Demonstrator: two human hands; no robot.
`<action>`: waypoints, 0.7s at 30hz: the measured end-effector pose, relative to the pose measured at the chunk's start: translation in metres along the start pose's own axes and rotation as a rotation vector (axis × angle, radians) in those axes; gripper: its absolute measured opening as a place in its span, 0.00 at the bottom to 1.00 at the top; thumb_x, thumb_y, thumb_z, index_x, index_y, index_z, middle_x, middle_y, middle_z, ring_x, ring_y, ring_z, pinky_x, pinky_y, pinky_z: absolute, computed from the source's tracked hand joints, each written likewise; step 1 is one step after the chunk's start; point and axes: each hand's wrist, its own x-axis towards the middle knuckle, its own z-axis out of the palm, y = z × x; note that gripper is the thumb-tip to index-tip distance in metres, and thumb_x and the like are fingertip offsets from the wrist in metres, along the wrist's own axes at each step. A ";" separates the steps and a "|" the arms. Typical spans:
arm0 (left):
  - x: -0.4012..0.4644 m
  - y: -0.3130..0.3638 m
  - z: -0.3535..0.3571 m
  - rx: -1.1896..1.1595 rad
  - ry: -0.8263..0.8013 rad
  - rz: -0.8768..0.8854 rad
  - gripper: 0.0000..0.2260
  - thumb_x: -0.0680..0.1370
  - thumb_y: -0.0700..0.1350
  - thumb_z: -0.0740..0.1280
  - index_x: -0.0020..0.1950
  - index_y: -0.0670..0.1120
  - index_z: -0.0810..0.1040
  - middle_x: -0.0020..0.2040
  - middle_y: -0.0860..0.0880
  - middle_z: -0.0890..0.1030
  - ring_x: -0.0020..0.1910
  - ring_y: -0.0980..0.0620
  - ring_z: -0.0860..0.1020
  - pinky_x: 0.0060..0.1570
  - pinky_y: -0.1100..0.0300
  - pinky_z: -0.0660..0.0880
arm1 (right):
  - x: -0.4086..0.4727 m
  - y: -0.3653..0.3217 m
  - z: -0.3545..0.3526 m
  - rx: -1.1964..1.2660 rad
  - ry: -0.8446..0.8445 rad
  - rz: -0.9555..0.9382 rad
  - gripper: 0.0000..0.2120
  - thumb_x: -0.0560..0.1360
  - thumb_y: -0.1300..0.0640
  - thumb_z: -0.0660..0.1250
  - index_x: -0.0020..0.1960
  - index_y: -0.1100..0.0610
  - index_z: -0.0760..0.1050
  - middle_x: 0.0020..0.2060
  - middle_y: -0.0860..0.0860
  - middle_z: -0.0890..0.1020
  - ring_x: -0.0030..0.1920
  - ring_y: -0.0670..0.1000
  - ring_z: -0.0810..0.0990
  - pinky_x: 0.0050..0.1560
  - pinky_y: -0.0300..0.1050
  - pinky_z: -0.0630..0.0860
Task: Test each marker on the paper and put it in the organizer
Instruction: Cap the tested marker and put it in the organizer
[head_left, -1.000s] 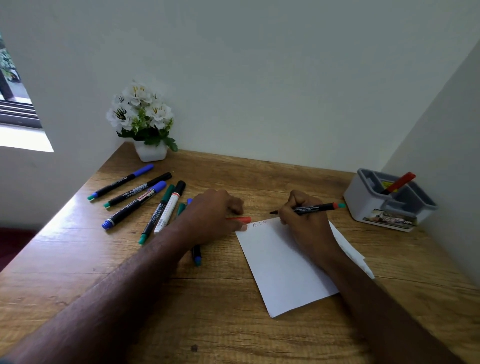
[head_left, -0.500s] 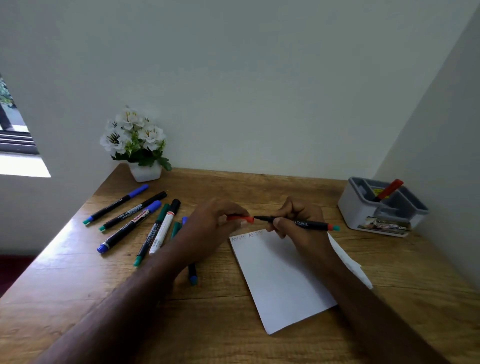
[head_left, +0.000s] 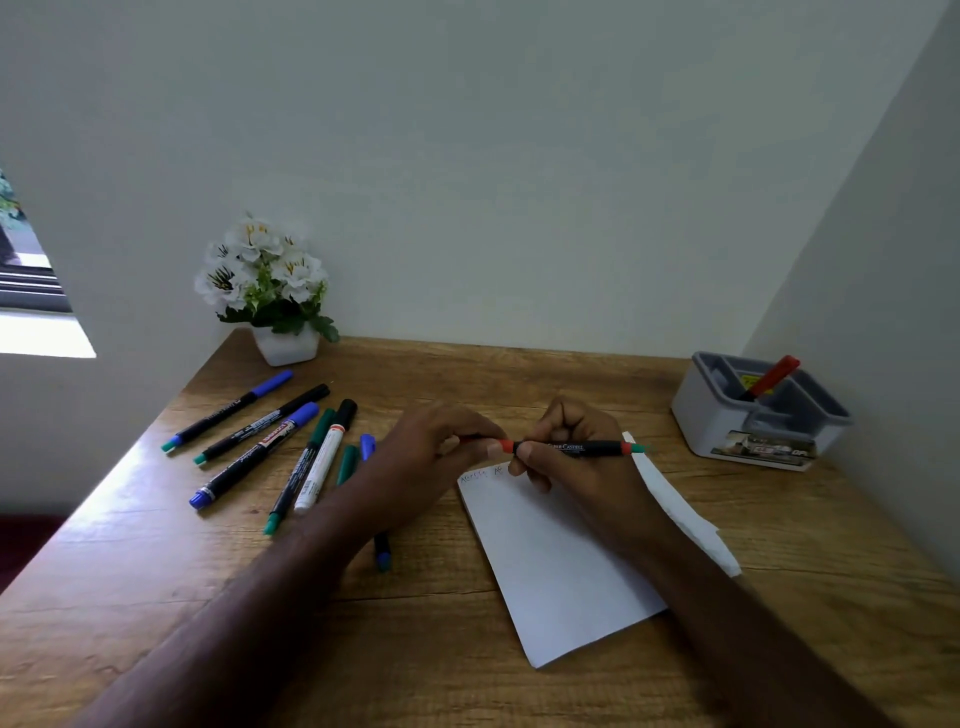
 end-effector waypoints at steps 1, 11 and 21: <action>0.000 0.001 0.000 -0.013 -0.007 0.010 0.07 0.79 0.46 0.67 0.54 0.52 0.83 0.45 0.63 0.81 0.50 0.62 0.77 0.45 0.75 0.69 | 0.000 0.000 0.001 -0.006 -0.011 0.009 0.07 0.75 0.63 0.72 0.40 0.55 0.78 0.34 0.54 0.85 0.33 0.49 0.80 0.35 0.42 0.75; 0.000 0.006 0.002 -0.102 0.017 0.002 0.06 0.78 0.41 0.68 0.47 0.48 0.85 0.40 0.56 0.83 0.42 0.57 0.80 0.41 0.68 0.73 | 0.000 -0.008 0.001 0.081 -0.044 0.051 0.07 0.77 0.63 0.70 0.40 0.63 0.76 0.31 0.55 0.81 0.32 0.50 0.77 0.33 0.39 0.73; 0.004 0.040 0.002 -0.175 0.113 -0.040 0.05 0.77 0.47 0.69 0.47 0.57 0.84 0.41 0.64 0.85 0.43 0.63 0.82 0.41 0.73 0.73 | 0.001 -0.018 -0.010 0.058 0.091 0.008 0.06 0.80 0.62 0.66 0.54 0.57 0.81 0.48 0.52 0.85 0.49 0.48 0.83 0.47 0.39 0.77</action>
